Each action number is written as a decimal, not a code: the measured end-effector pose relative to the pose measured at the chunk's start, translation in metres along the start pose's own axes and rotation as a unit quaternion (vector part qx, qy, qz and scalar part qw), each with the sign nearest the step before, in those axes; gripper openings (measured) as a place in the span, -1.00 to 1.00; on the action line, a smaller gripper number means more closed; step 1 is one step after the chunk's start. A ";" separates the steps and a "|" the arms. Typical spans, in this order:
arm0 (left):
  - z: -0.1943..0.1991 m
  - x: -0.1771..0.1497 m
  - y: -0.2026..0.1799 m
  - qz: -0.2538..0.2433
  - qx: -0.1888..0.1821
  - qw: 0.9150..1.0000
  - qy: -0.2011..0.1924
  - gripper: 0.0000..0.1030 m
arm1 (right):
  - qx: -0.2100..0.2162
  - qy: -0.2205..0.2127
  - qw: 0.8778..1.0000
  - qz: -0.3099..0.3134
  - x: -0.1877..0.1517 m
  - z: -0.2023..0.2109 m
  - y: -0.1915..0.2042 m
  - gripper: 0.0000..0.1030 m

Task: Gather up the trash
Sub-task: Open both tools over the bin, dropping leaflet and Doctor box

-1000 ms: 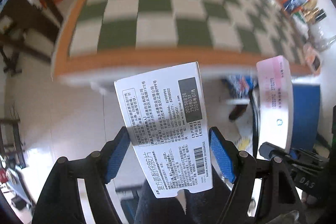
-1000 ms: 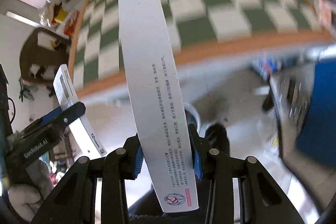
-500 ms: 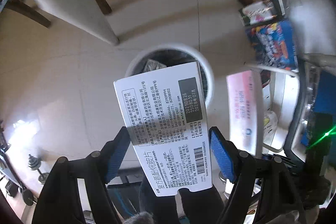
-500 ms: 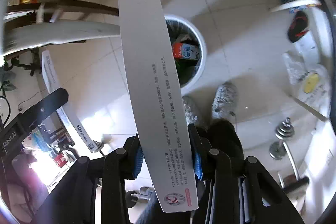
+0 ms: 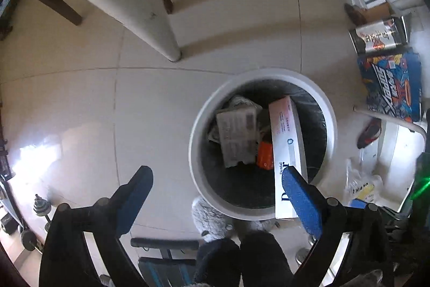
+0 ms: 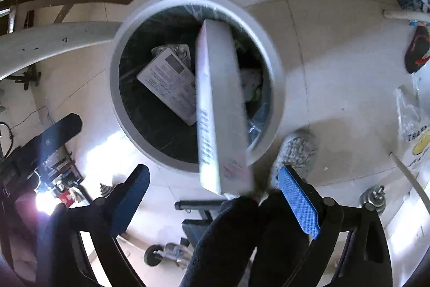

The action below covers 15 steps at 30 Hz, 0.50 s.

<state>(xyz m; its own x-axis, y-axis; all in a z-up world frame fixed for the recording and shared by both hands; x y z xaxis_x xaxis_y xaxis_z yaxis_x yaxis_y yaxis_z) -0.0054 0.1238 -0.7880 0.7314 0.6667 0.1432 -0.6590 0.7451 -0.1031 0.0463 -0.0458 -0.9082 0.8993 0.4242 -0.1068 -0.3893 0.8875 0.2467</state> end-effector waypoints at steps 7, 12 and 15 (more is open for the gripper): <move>0.036 -0.016 0.008 -0.016 0.016 0.999 -0.023 0.91 | -0.076 -0.068 0.994 0.042 0.001 0.043 0.001 1.00; 0.059 -0.028 0.002 -0.017 0.013 0.999 -0.023 0.91 | -0.105 -0.092 0.988 0.059 -0.003 0.065 0.002 1.00; 0.076 -0.033 0.000 -0.016 0.015 0.999 -0.027 0.91 | -0.115 -0.109 0.985 0.064 -0.007 0.084 0.006 1.00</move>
<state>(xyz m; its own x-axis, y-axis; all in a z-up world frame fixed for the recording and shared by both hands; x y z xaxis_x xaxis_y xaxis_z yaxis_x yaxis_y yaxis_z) -0.0428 0.1008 -0.7176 0.7415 0.6407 0.1994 -0.6416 0.7640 -0.0687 0.0547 -0.0588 -0.8251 0.8521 0.5080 0.1260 -0.5139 0.8577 0.0173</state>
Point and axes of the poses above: each gripper's, at about its wrist camera, not at the fingertips, and z roughly against the way its jaws point, y to its left, x to its top, the point moved 8 cm from there along -z, roughly the way its jaws point, and after that the axes turned 15 degrees about -y, right-handed, at the moved point
